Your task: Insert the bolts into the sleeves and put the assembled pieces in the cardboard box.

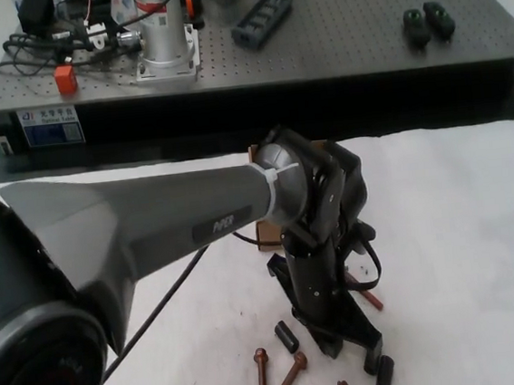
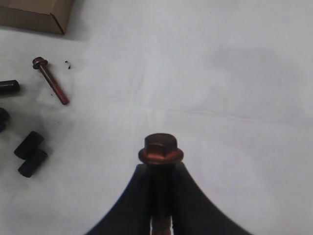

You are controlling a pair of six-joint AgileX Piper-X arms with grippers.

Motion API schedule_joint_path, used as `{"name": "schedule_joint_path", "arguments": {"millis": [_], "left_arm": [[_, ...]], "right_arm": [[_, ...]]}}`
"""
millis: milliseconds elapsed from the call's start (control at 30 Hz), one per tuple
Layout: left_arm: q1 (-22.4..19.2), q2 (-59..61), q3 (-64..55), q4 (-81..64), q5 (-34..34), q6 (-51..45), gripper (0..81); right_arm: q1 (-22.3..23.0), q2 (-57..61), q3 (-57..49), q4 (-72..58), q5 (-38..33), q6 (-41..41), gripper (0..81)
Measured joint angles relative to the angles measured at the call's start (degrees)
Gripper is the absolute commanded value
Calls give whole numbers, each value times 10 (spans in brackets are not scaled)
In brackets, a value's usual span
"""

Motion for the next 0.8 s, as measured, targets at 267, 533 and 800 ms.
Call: {"name": "schedule_joint_path", "arguments": {"millis": [267, 533, 800], "left_arm": [[15, -160, 65, -78, 6, -46, 7], [23, -449, 344, -387, 123, -120, 7], [23, -537, 445, -516, 181, -182, 7]], "right_arm": [[0, -3, 3, -43, -139, 31, 30], [65, -52, 91, -351, -334, 228, 30], [180, -54, 138, -629, -327, 364, 30]]}}
